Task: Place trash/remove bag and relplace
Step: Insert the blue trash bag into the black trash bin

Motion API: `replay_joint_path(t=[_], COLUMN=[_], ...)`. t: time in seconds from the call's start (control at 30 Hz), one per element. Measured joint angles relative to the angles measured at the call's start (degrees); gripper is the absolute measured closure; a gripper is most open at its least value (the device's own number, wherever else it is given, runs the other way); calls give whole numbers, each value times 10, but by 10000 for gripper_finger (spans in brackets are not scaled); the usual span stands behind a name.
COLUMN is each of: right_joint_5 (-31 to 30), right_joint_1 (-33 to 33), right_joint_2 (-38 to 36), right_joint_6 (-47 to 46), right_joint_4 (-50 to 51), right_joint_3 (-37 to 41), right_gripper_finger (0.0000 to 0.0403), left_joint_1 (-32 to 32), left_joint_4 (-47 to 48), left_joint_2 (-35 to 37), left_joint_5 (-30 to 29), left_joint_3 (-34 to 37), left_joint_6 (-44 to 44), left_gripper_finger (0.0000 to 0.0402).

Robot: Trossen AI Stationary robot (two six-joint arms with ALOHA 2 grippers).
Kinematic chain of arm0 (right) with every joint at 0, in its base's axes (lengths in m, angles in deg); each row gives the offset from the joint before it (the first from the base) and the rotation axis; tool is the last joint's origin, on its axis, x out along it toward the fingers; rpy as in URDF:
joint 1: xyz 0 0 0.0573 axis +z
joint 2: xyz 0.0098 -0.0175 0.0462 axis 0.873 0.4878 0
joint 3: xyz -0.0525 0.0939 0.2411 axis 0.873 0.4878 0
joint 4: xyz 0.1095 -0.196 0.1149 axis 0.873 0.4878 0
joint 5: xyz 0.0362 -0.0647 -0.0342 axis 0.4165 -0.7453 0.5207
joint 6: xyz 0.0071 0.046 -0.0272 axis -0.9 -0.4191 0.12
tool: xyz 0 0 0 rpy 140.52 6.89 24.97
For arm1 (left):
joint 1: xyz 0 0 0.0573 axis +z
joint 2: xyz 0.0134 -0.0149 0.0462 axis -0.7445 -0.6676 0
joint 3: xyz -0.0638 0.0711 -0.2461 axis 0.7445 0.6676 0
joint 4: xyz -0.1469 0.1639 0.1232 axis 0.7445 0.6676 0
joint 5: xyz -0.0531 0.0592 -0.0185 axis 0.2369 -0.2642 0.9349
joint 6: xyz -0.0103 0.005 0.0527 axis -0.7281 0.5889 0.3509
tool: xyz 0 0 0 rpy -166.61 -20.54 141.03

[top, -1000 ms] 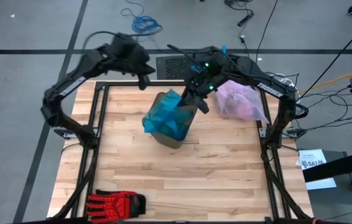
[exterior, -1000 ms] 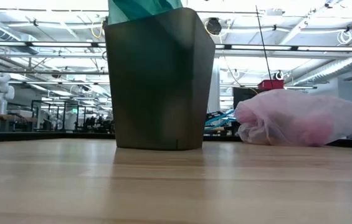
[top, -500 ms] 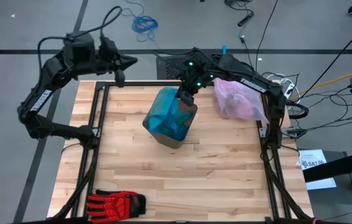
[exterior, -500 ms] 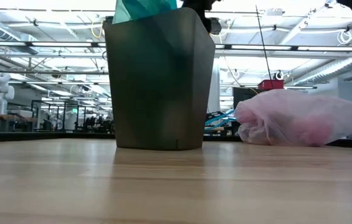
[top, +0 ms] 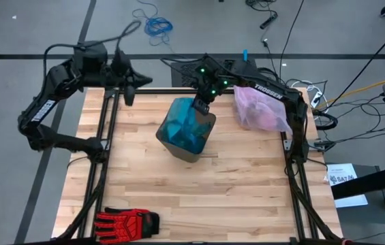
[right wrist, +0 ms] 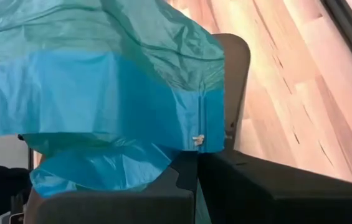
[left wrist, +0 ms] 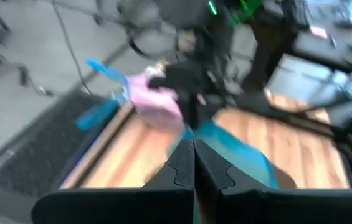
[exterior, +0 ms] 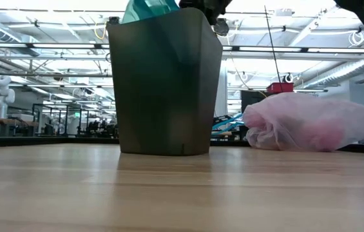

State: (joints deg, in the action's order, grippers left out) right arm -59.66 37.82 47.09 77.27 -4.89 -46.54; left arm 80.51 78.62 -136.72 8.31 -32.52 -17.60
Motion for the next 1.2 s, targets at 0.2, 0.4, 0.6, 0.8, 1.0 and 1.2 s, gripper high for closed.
replay_joint_path(t=[0.2, 0.4, 0.6, 0.8, 1.0, 1.2], right_joint_5=[-37, -61, -58, 24, 180, 145], right_joint_1=[-1, -13, -33, -50, -68, -57], right_joint_2=[0, 0, -31, -85, -104, -62], right_joint_6=[0, 4, -3, -39, -85, -69], right_joint_4=[0, -33, -71, -49, -2, 26], right_joint_3=[0, 0, 0, -1, -2, -2], right_gripper_finger=[392, 371, 310, 236, 184, 169], left_joint_1=[-84, -141, -149, -148, -148, -149], left_joint_4=[83, 57, 2, -13, -16, -20], left_joint_2=[-3, -3, -3, -3, -3, -3], left_joint_5=[-52, -130, -137, -128, -126, -125], left_joint_3=[0, 0, 0, 0, 0, 0], left_joint_6=[-20, -54, -65, -77, -77, -73], left_gripper_finger=[402, 402, 402, 402, 402, 402])
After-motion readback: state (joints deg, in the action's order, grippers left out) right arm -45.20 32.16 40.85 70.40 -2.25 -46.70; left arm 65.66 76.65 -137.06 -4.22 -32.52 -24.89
